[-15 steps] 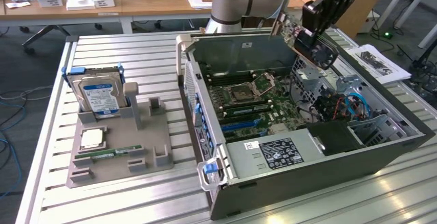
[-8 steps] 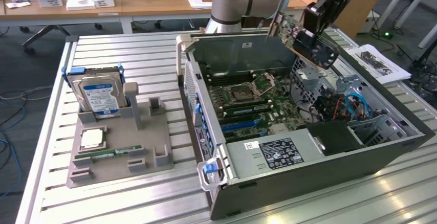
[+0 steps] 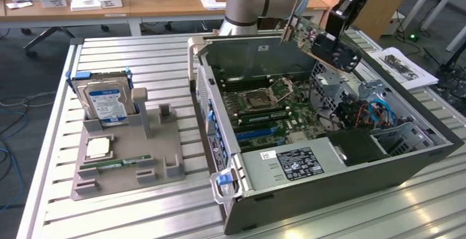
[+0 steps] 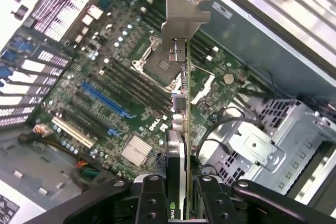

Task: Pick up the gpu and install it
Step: 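Insert the gpu into the slot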

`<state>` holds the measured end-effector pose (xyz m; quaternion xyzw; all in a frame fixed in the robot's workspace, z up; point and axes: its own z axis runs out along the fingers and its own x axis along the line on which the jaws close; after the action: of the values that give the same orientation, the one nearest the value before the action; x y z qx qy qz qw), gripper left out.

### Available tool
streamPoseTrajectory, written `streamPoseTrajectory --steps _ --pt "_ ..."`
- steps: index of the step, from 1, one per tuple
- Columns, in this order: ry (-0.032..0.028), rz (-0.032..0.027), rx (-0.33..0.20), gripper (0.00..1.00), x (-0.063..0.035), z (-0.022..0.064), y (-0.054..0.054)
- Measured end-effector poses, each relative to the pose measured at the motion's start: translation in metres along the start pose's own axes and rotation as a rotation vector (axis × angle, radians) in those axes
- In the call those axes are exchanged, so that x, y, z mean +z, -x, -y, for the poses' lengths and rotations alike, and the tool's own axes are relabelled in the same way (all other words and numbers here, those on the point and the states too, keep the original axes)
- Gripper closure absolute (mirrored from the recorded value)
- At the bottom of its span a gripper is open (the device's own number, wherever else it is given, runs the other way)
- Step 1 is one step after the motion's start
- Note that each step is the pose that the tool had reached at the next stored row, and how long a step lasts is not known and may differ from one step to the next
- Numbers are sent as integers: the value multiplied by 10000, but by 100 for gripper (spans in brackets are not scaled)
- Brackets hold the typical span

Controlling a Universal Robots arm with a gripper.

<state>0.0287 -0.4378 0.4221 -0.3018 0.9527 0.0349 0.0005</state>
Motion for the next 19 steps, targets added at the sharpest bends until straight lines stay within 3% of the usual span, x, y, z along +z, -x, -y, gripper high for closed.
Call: streamPoseTrajectory --steps 19 --pt "68 -205 -3102 73 12 1 0"
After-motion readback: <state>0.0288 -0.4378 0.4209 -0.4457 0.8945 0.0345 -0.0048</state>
